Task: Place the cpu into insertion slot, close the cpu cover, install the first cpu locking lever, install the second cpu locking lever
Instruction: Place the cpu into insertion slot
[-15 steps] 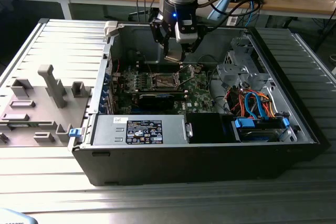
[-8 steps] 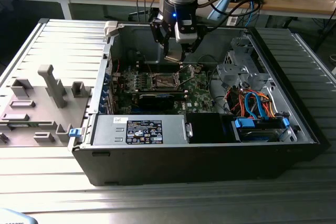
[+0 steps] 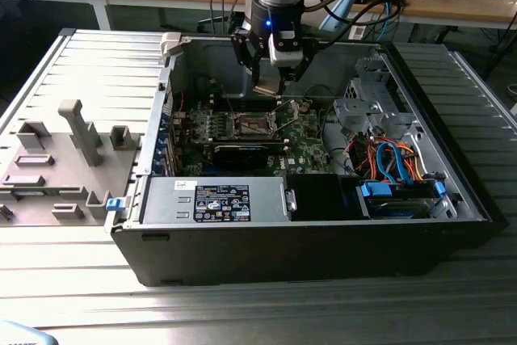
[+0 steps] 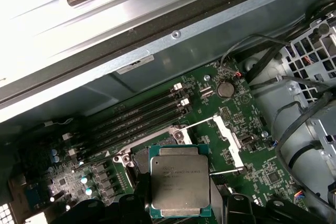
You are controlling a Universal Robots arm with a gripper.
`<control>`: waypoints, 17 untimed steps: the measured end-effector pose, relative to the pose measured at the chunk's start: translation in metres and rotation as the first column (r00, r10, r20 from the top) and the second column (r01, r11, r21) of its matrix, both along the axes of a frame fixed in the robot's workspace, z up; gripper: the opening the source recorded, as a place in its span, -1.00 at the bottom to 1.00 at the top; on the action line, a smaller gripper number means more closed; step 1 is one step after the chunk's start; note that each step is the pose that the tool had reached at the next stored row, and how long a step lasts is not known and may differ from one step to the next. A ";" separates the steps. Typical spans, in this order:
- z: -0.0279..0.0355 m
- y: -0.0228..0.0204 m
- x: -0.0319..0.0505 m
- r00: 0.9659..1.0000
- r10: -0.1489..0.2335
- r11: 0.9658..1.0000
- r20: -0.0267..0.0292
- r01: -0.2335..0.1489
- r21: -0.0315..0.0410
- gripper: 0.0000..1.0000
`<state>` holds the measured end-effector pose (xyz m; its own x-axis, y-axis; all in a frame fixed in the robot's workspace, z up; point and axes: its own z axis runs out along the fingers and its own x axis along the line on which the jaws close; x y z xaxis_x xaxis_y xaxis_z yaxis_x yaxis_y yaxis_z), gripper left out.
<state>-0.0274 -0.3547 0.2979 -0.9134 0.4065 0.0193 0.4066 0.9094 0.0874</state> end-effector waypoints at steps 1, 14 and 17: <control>0.0000 0.0000 0.0000 1.000 -0.001 1.000 0.000 0.001 0.000 0.09; 0.0000 0.0000 0.0000 1.000 -0.013 1.000 0.000 0.013 -0.014 0.09; 0.0000 0.0000 0.0000 1.000 -0.016 1.000 0.000 0.016 -0.014 0.09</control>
